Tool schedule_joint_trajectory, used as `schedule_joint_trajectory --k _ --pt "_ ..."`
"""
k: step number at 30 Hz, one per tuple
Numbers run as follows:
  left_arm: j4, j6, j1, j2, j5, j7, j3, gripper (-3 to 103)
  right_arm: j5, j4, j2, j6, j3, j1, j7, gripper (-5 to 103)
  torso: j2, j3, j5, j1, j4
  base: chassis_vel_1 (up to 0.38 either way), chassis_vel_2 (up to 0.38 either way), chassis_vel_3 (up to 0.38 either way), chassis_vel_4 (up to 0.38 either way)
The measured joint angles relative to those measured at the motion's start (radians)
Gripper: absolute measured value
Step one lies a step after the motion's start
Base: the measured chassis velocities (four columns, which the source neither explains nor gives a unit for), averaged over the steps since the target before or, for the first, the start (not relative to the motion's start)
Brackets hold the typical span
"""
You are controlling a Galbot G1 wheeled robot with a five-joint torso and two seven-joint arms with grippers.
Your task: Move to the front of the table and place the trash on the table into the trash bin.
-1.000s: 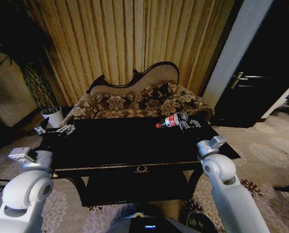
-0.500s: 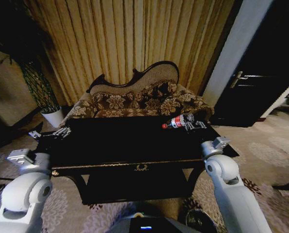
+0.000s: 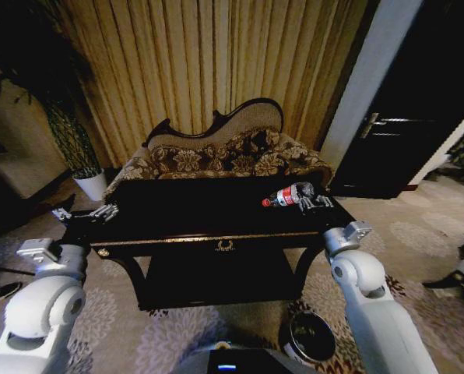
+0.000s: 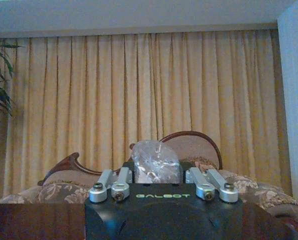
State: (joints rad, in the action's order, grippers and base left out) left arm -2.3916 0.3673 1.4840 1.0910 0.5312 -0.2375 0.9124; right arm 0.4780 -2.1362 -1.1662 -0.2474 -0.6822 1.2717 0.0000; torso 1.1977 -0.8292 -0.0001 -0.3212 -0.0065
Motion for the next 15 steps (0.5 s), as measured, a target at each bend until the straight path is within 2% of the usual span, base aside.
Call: schedule_joint_trajectory --k 9,15 --pt "0.006 -0.003 -0.006 -0.012 0.0 0.019 -0.001 100 -0.001 -0.001 0.002 0.001 0.003 0.0 0.0 41 0.0 0.0 0.0 -0.001 -0.0001 0.152 -0.149 -0.152 0.15" --pt "0.01 -0.007 -0.004 -0.007 -0.006 0.024 -0.001 100 -0.004 0.0 -0.002 0.001 0.014 -0.002 0.0 41 0.0 0.0 -0.0002 0.0 0.0 0.251 -0.257 -0.225 0.243"
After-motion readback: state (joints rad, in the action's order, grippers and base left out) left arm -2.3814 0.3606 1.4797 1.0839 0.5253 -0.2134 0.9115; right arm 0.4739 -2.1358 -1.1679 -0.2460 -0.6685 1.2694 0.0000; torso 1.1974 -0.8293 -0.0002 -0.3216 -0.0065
